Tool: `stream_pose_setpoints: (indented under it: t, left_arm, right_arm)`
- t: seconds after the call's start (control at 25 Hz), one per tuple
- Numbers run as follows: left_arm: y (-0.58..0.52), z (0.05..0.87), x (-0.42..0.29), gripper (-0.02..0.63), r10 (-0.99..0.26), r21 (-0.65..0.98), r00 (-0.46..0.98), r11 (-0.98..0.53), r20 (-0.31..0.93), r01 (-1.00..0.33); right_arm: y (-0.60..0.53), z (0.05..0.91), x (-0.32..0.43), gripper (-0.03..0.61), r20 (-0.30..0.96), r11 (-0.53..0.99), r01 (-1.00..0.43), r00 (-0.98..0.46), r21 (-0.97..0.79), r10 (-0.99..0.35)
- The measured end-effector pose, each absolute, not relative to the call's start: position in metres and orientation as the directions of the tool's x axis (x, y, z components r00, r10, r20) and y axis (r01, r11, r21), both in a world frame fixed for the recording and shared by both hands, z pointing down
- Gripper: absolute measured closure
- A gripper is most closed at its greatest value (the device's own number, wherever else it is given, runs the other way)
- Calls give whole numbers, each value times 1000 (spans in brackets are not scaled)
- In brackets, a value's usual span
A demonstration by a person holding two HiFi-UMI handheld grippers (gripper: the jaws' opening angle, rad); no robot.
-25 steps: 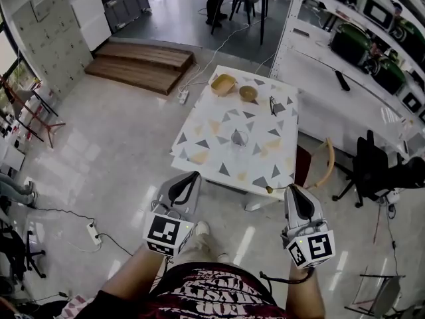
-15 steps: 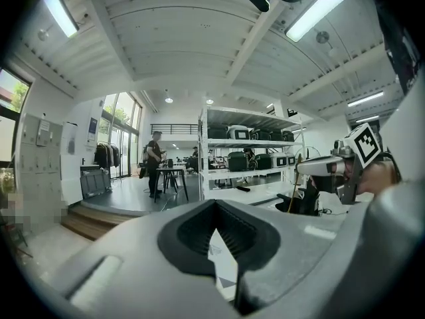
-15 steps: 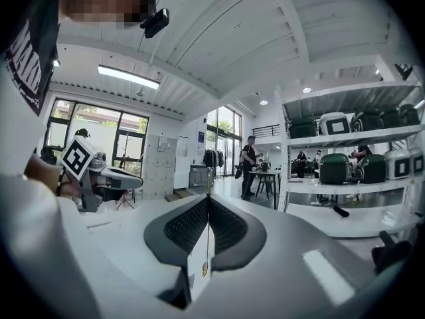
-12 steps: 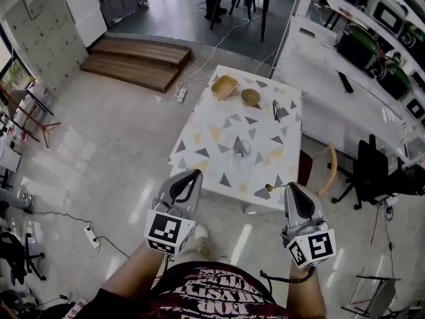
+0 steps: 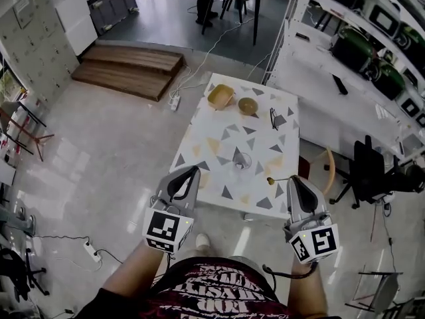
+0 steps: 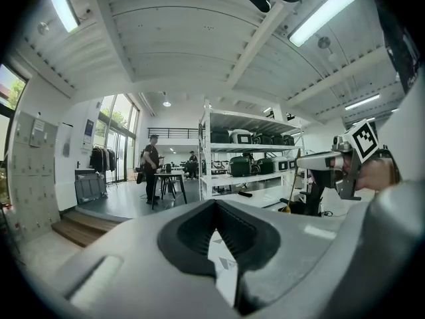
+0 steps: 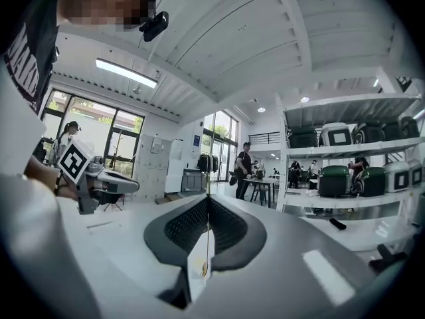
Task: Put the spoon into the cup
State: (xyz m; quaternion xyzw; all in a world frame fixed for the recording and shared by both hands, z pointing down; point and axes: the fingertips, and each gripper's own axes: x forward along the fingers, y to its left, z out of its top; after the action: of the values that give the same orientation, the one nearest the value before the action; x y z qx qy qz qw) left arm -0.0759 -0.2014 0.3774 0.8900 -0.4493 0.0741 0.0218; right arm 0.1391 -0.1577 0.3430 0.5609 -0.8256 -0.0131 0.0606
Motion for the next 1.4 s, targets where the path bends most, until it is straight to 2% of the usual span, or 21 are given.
stream_pose_setpoints:
  t: [0.84, 1.4]
  left_arm:
    - [-256, 394, -63, 614, -764, -13, 620, -632, 178, -775]
    - [-323, 401, -37, 613, -786, -27, 582, -599, 209, -800]
  right_arm:
    - [-219, 360, 144, 545, 110, 360, -931, -352, 63, -930]
    - [-298, 433, 152, 545, 233, 440, -898, -431, -14, -872]
